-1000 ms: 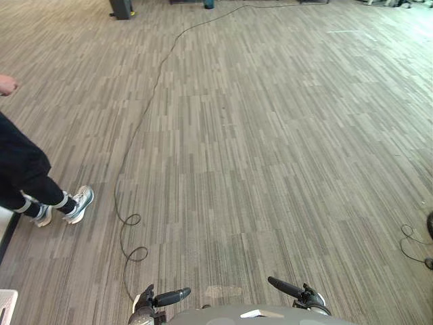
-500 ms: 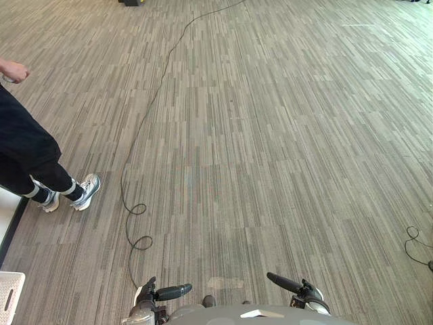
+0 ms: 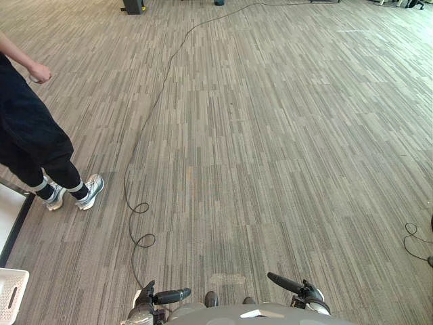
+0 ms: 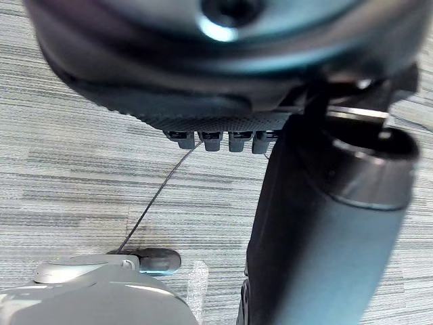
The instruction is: Pick up cushions and gather them together orderly.
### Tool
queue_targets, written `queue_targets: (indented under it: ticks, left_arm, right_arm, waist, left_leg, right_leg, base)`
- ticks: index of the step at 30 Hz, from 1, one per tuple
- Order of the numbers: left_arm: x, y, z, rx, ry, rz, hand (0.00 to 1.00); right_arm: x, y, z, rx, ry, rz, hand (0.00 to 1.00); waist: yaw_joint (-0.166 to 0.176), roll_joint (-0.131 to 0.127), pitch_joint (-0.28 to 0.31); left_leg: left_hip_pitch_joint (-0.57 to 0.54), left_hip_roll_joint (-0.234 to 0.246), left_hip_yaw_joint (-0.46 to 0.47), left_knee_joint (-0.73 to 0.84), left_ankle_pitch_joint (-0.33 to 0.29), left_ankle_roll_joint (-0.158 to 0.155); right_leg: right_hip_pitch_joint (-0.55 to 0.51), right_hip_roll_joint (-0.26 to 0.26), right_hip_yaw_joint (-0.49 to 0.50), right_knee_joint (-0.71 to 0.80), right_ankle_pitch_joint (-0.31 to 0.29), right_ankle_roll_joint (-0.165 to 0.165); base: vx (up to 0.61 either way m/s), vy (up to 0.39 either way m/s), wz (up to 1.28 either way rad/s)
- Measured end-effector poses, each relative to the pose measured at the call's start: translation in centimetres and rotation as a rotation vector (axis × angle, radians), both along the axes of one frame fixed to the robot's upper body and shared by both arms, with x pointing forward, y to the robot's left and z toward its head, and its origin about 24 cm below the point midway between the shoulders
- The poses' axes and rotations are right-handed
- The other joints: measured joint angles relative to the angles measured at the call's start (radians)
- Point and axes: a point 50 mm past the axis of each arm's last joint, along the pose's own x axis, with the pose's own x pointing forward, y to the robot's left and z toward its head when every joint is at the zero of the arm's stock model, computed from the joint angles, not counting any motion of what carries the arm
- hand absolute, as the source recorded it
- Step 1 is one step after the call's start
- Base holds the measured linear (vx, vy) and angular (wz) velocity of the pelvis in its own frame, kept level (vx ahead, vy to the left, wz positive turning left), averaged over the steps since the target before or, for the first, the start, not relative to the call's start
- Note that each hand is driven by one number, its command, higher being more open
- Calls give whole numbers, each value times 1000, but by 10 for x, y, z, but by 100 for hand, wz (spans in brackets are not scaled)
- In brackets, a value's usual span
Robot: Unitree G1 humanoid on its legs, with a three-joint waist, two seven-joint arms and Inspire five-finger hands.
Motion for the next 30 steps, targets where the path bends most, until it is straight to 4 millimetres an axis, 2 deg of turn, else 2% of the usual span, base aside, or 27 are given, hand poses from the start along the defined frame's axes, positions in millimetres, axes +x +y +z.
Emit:
queue_targets:
  ticks: [3,5,6,7,8,9,10,11,13,15,16,17,18,19,20,21,22,23,24,25,26,27,28,29,30]
  left_arm:
    - [2,1,1,-7,-18,55,100]
    - [8,3,4,-9,-61,110,100]
    - [8,3,4,-11,-69,127,100]
    - [9,3,5,-18,-85,163,100]
    - [16,4,7,-23,-116,199,100]
    - [18,4,8,-23,-127,203,100]
    - [23,4,10,-28,-153,222,100]
    - [25,4,12,-38,-178,256,100]
    - [25,2,11,-54,-186,283,100]
    - [23,4,12,-51,-200,299,100]
    - [24,3,13,-52,-214,308,100]
    - [26,2,14,-52,-227,309,100]
    - [26,2,14,-49,-229,309,100]
    - [30,6,16,-37,-239,304,100]
    - [35,7,17,-29,-254,297,100]
    - [35,9,18,-22,-256,291,100]
    - [36,13,19,-12,-259,283,100]
    - [38,14,20,-8,-256,273,100]
    - [38,13,19,-12,-245,267,100]
    - [39,13,19,-11,-241,256,100]
    - [44,10,19,-11,-241,214,100]
    - [47,7,20,-17,-244,193,100]
    - [49,3,19,-24,-244,185,100]
    - [51,-3,19,-40,-247,180,100]
    - [51,-8,17,-57,-240,178,100]
  right_arm:
    - [4,3,1,4,-22,-10,100]
    - [7,3,3,5,-42,-45,100]
    - [7,2,3,0,-45,-47,100]
    - [8,0,5,-9,-53,-51,100]
    - [10,0,6,-19,-63,-45,100]
    - [10,0,6,-22,-63,-43,100]
    - [11,0,7,-26,-67,-29,100]
    - [10,0,7,-35,-62,-7,100]
    - [13,-1,7,-42,-64,-8,100]
    - [15,1,8,-44,-66,12,100]
    - [17,2,8,-45,-68,17,100]
    - [18,2,8,-45,-67,18,100]
    - [17,3,8,-41,-63,17,100]
    - [18,10,7,-24,-61,16,100]
    - [22,18,7,2,-77,15,100]
    - [22,23,7,16,-79,9,100]
    - [21,28,6,35,-74,14,100]
    - [20,28,6,41,-75,13,100]
    - [19,26,6,38,-77,-4,100]
    - [18,26,6,38,-76,-10,100]
    - [18,24,6,32,-85,-13,100]
    - [19,22,8,26,-101,-14,100]
    - [20,22,8,24,-107,-14,100]
    - [24,20,11,15,-134,-14,100]
    - [28,18,13,6,-161,-15,100]
  waist:
    - [1,0,12]
    - [3,-5,41]
    - [6,-1,46]
    - [9,8,52]
    - [9,9,62]
    - [10,9,64]
    - [21,5,69]
    - [42,4,70]
    - [49,6,72]
    - [57,-3,75]
    - [64,-2,75]
    - [75,0,74]
    - [84,-7,71]
    - [91,-25,70]
    - [96,-37,65]
    - [97,-46,57]
    - [98,-65,45]
    - [105,-76,40]
    - [103,-79,38]
    - [100,-79,38]
    - [98,-82,38]
    - [95,-82,38]
    - [94,-78,41]
    - [84,-76,42]
    - [72,-71,44]
  left_leg:
    - [-43,0,-4,30,-18,-9]
    - [-130,16,32,260,-150,-33]
    - [-160,35,62,348,-189,-52]
    - [-218,64,119,488,-222,-52]
    - [-293,89,142,673,-230,-56]
    - [-317,98,143,732,-226,-63]
    - [-376,117,149,856,-225,-89]
    - [-422,155,161,912,-269,-81]
    - [-473,185,162,861,-284,-72]
    - [-534,200,168,769,-269,-85]
    - [-559,206,171,688,-230,-96]
    - [-571,214,181,590,-142,-96]
    - [-564,217,200,593,-81,-89]
    - [-559,202,234,638,-130,-40]
    - [-563,204,245,691,-182,-10]
    - [-561,203,250,725,-213,3]
    - [-547,199,266,769,-254,24]
    - [-512,191,277,785,-290,36]
    - [-441,172,280,764,-324,36]
    - [-413,165,281,750,-332,36]
    - [-342,152,281,702,-349,36]
    - [-292,145,280,668,-358,30]
    - [-257,141,279,643,-364,27]
    - [-190,140,277,597,-380,24]
    - [-116,148,272,548,-391,12]
  right_leg:
    - [-36,-4,-11,25,-14,-5]
    - [-41,-14,-25,75,-48,-8]
    - [-39,-10,-26,92,-61,-13]
    - [-36,-3,-34,120,-89,-21]
    - [-31,-3,-51,151,-128,-21]
    - [-25,-4,-54,156,-138,-23]
    - [-8,-8,-54,161,-156,-33]
    - [9,-9,-48,163,-173,-38]
    - [29,-27,-42,161,-194,-35]
    - [47,-67,-24,152,-224,0]
    - [59,-87,-16,142,-235,13]
    - [78,-110,0,124,-254,35]
    - [88,-128,9,120,-268,38]
    - [101,-156,33,124,-263,14]
    - [99,-166,54,141,-227,19]
    - [109,-176,56,147,-209,42]
    - [117,-196,59,178,-189,70]
    - [107,-212,73,261,-173,91]
    - [54,-226,96,454,-122,124]
    - [21,-228,110,545,-86,133]
    - [-83,-225,137,798,-21,177]
    - [-162,-223,133,958,-22,175]
    - [-209,-221,120,1033,-29,165]
    - [-288,-209,83,1123,-56,119]
    - [-364,-189,25,1143,-95,57]
  base:
    - [15,-14,11]
    - [58,-3,12]
    - [63,5,9]
    - [94,0,27]
    - [93,-7,35]
    - [93,-2,32]
    - [122,26,4]
    - [150,40,-2]
    - [269,116,-7]
    - [327,198,-18]
    - [508,353,-37]
    - [558,389,-45]
    - [550,343,-49]
    - [586,333,-43]
    - [580,324,-33]
    - [563,334,-20]
    - [548,323,-18]
    - [652,365,-19]
    - [531,289,-13]
    - [505,252,2]
    - [519,215,11]
    - [491,169,6]
    - [446,82,-4]
    - [286,-1,-9]
    - [354,-43,-7]
